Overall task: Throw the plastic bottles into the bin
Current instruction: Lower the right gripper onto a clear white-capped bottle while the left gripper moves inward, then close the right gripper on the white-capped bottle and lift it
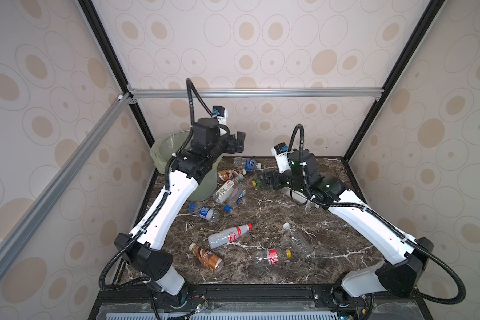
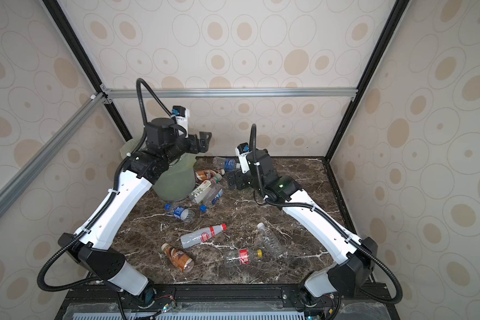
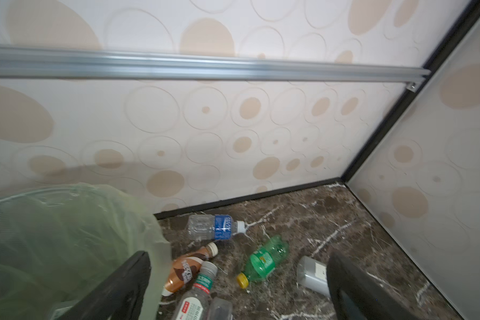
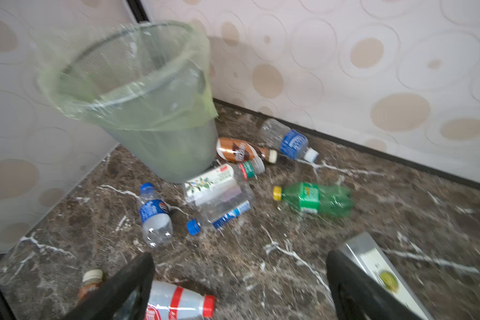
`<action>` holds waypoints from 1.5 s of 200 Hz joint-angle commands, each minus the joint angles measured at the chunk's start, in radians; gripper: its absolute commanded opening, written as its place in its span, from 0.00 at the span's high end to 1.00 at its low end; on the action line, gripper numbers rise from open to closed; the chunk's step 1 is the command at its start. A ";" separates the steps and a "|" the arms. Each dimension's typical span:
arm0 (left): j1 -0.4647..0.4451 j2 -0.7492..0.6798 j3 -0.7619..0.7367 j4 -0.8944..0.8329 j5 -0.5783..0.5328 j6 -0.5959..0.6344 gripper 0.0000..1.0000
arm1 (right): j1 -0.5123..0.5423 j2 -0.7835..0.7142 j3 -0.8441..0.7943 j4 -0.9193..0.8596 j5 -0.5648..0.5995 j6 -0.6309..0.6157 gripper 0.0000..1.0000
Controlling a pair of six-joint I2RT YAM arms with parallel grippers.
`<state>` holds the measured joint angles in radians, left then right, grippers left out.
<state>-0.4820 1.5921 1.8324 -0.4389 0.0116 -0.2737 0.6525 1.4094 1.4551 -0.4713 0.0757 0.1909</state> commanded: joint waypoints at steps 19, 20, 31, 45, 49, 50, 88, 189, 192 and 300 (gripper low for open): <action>-0.074 -0.071 -0.195 0.090 0.167 -0.134 0.01 | -0.031 -0.111 -0.211 -0.162 0.100 0.082 0.00; -0.077 -0.072 -0.201 0.093 0.168 -0.136 0.01 | -0.032 -0.114 -0.220 -0.164 0.101 0.083 0.00; -0.109 -0.080 -0.253 0.117 0.175 -0.150 0.01 | -0.035 -0.146 -0.295 -0.180 0.111 0.101 0.00; -0.151 -0.075 -0.303 0.140 0.186 -0.161 0.01 | -0.039 -0.185 -0.383 -0.198 0.118 0.131 0.00; -0.160 -0.073 -0.318 0.148 0.189 -0.166 0.01 | -0.041 -0.195 -0.407 -0.202 0.116 0.139 0.00; -0.163 -0.072 -0.321 0.150 0.190 -0.167 0.01 | -0.042 -0.196 -0.414 -0.203 0.115 0.141 0.00; -0.217 -0.064 -0.466 0.267 0.217 -0.240 0.01 | -0.042 -0.251 -0.569 -0.243 0.100 0.222 0.00; -0.239 -0.118 -0.678 0.409 0.283 -0.348 0.01 | -0.041 -0.217 -0.781 -0.176 0.051 0.324 0.06; -0.238 -0.119 -0.681 0.409 0.283 -0.349 0.01 | -0.041 -0.211 -0.782 -0.174 0.050 0.324 0.07; -0.239 -0.070 -0.633 0.294 0.257 -0.354 0.01 | -0.043 -0.003 -0.744 -0.070 0.080 0.285 0.39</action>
<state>-0.7143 1.5032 1.1461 -0.0761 0.2974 -0.6071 0.6140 1.3819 0.6857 -0.5514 0.1333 0.4793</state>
